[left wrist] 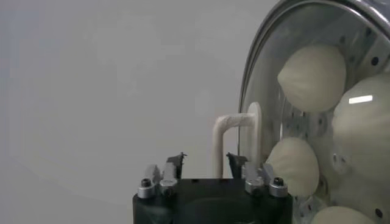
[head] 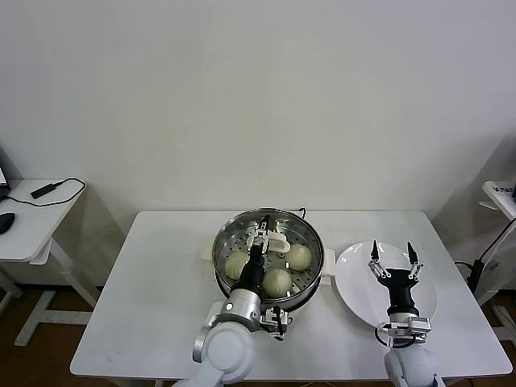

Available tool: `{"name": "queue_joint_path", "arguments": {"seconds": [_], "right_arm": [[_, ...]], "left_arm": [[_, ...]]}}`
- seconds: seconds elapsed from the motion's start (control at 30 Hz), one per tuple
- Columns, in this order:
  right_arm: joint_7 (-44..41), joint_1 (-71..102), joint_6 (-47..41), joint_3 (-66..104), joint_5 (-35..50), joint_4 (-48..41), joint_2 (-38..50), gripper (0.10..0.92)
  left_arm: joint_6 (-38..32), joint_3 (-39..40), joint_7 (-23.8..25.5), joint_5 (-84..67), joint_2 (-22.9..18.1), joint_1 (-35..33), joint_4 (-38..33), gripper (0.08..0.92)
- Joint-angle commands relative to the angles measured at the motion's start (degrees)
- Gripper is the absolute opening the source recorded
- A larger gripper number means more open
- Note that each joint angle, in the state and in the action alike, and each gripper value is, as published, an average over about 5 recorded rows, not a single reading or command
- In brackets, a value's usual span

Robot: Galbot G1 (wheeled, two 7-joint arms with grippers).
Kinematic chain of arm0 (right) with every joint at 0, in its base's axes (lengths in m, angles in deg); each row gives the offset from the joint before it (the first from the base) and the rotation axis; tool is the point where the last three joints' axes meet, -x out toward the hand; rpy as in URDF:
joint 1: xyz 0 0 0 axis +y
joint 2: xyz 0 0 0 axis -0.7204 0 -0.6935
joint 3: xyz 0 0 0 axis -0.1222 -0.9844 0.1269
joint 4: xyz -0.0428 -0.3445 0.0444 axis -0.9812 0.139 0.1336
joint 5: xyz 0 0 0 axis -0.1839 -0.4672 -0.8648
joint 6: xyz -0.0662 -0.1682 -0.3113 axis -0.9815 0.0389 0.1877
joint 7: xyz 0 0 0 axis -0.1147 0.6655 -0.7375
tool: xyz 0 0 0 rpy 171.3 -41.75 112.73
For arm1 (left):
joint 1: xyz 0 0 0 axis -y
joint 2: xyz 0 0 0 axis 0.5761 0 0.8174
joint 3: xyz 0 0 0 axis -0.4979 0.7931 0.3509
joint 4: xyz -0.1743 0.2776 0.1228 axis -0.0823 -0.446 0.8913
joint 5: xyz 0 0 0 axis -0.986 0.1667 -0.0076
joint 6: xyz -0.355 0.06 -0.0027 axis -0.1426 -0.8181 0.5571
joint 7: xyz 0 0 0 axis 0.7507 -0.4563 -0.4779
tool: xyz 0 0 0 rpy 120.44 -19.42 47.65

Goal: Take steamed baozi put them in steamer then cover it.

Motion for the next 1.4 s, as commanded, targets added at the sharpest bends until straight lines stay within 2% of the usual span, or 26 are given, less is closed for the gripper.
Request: {"name": "queue_joint_path", "arguments": {"seconds": [0.03, 0.13, 0.4, 0.47, 0.57, 0.67, 0.77, 0.87, 1.07, 1.4], "right_arm": [[0.07, -0.09, -0.05, -0.21, -0.21, 0.13, -0.15, 0.823], [0.08, -0.14, -0.05, -0.17, -0.23, 0.26, -0.25, 0.823], [-0.43, 0.1, -0.37, 0.37, 1.08, 1.13, 0.46, 0.823], [-0.89, 0.59, -1.5, 0.29, 3.31, 2.1, 1.14, 0.823], [-1.16, 1.57, -3.73, 0.16, 6.58, 3.45, 2.45, 0.823], [-1.21, 2.63, -5.38, 0.6, 8.04, 4.12, 3.45, 0.823], [-1.53, 3.87, -6.9, 1.49, 9.3, 4.6, 4.22, 0.823], [-2.69, 4.85, -6.91, 2.27, 10.84, 4.49, 4.66, 0.823], [-4.79, 6.33, -5.92, 2.81, 12.48, 4.27, 5.19, 0.823], [-5.72, 8.19, -5.48, 3.6, 12.19, 4.1, 4.2, 0.823]], "left_arm": [[0.19, -0.94, 1.0, -4.45, 5.24, -3.24, -10.51, 0.769], [0.22, -2.01, 1.44, -6.42, 6.99, -4.6, -13.59, 0.814], [0.67, -10.22, 2.67, -18.9, 12.68, -8.4, -21.17, 0.823], [1.0, -14.26, -0.38, -26.85, 12.76, -8.15, -21.0, 0.823], [0.15, -22.17, -9.62, -44.53, 11.26, -7.02, -17.92, 0.823], [-5.47, -29.37, -17.62, -58.49, 9.44, -6.9, -12.75, 0.823], [-13.38, -33.98, -20.59, -67.99, 8.08, -8.29, -7.45, 0.823], [-20.17, -36.86, -20.92, -78.36, 6.86, -10.0, -3.16, 0.823], [-31.07, -39.05, -17.49, -89.52, 4.23, -12.51, 2.15, 0.823], [-33.94, -40.17, -12.88, -92.39, 1.82, -17.14, 2.9, 0.823]]}}
